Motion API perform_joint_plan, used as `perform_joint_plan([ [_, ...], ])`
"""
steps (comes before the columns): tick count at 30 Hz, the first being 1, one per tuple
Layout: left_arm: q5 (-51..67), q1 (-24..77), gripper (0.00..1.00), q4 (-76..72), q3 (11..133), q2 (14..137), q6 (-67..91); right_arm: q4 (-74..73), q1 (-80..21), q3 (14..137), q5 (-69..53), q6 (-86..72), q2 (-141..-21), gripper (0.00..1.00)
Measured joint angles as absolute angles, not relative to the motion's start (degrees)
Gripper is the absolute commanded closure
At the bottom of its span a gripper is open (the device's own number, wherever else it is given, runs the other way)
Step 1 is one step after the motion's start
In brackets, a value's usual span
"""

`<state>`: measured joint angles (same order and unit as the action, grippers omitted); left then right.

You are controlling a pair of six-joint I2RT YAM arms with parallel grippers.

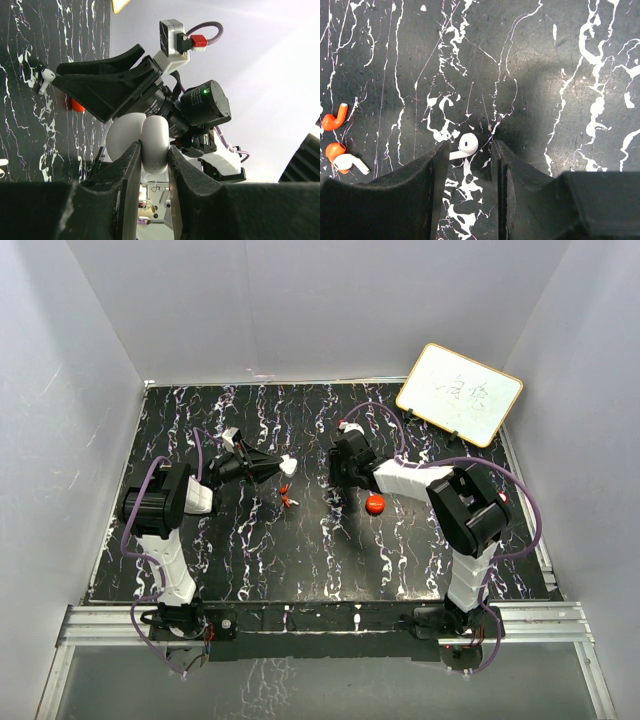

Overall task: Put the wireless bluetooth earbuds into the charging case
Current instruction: Pick up the earbud from the center of the board.

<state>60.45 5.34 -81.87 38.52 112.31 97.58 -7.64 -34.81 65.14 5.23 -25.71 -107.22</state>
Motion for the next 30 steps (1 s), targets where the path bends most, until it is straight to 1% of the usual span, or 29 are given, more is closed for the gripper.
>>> perform_joint_plan([
  [19,60.45,5.26,1.00,-81.93,38.52,112.31,97.62,-4.60,-33.28,64.90,-0.40,-26.63,-108.81,0.64],
  [30,60.45,5.04,1.00,-82.04,38.52,112.31,97.67,-4.32,-32.88,64.82,-0.91,-27.03,-108.92,0.68],
])
